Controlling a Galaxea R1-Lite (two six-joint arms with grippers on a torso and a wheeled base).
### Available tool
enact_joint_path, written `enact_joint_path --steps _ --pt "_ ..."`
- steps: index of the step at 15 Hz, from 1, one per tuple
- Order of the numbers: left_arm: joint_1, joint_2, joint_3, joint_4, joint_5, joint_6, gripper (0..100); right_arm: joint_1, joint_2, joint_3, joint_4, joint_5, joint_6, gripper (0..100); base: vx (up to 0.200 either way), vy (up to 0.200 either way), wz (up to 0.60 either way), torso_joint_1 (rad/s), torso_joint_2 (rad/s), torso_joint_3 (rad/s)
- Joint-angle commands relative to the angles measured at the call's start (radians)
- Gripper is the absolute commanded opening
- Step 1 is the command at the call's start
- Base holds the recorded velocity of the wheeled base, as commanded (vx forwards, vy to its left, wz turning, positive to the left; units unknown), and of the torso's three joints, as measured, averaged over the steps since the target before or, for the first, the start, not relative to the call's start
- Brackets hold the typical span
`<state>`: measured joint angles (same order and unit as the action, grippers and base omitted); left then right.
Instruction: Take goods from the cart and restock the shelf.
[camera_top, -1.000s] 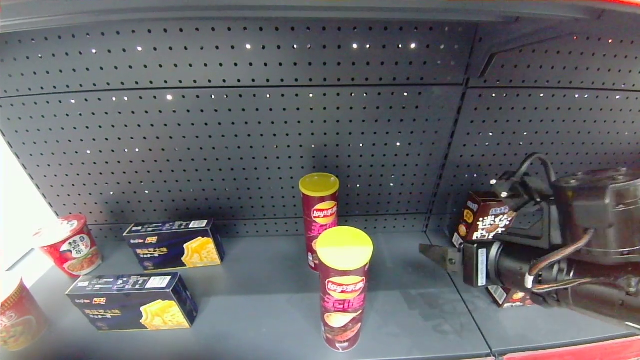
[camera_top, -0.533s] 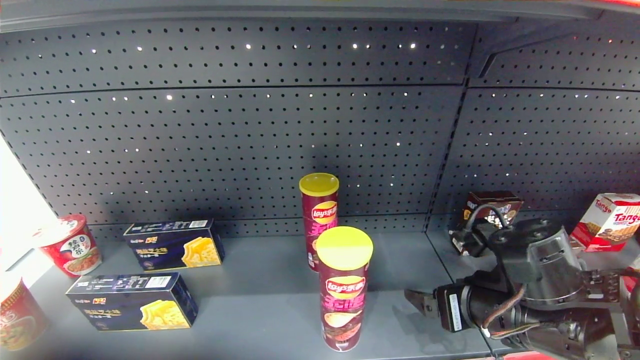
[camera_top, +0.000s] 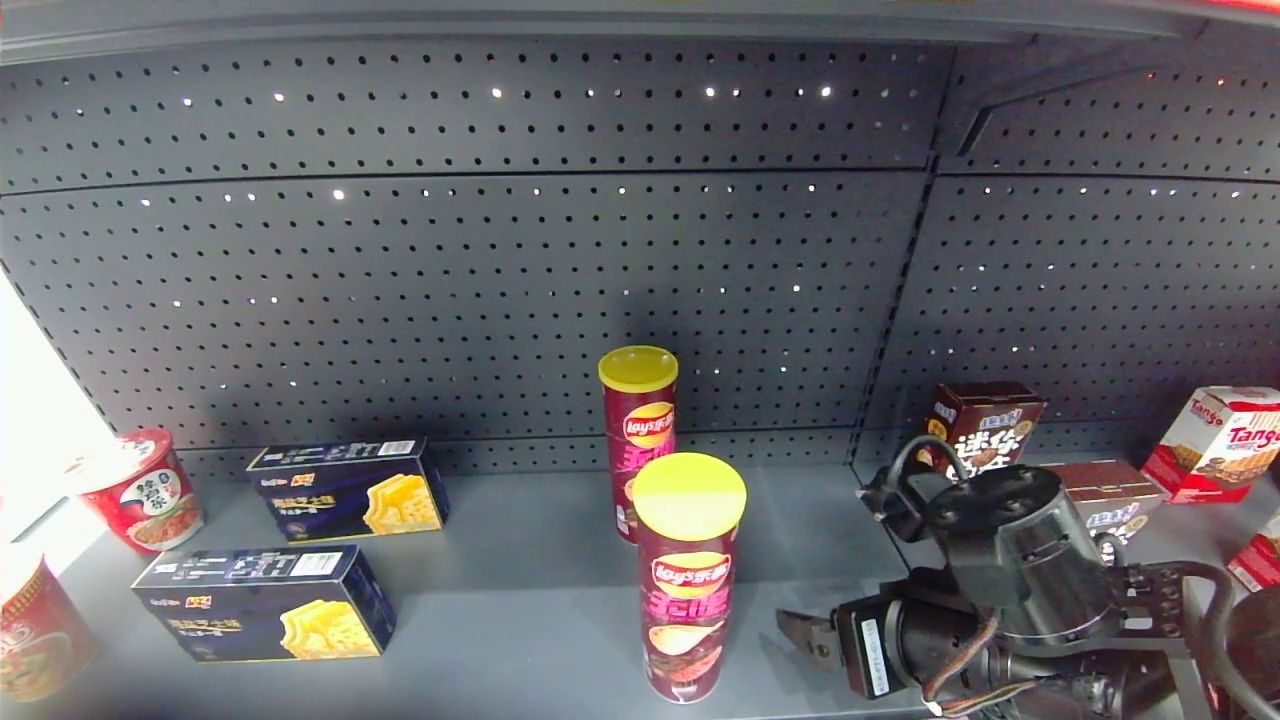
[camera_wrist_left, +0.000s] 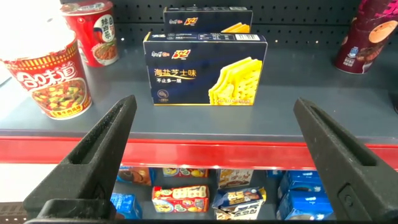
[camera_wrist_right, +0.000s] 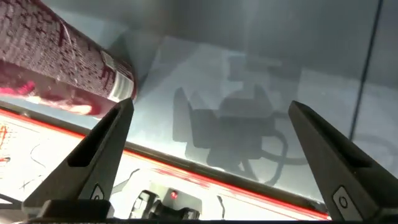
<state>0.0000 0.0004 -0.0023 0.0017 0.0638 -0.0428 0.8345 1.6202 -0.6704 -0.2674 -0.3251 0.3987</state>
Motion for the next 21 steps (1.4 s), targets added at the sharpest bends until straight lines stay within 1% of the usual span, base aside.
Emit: enact_joint_path --steps 1,6,14,18,21 --pt "0.000 0.000 0.001 0.000 0.001 0.000 100 0.011 0.015 -0.021 0.001 0.000 0.005 100 0.000 0.000 0.00 0.000 0.00 0.000" --pt "0.000 0.000 -0.001 0.000 0.001 0.000 100 0.043 0.052 -0.067 0.005 0.001 0.003 100 0.000 0.000 0.00 0.000 0.00 0.000" --pt "0.000 0.000 0.001 0.000 0.001 0.000 100 0.060 0.087 -0.098 0.005 0.001 0.003 100 0.000 0.000 0.00 0.000 0.00 0.000" --pt "0.000 0.000 -0.001 0.000 0.001 0.000 100 0.052 0.093 -0.092 0.005 0.000 -0.003 100 0.000 0.000 0.00 0.000 0.00 0.000" --pt "0.000 0.000 -0.001 0.000 0.001 0.000 100 0.015 0.092 -0.086 0.008 0.000 -0.004 100 0.000 0.000 0.00 0.000 0.00 0.000"
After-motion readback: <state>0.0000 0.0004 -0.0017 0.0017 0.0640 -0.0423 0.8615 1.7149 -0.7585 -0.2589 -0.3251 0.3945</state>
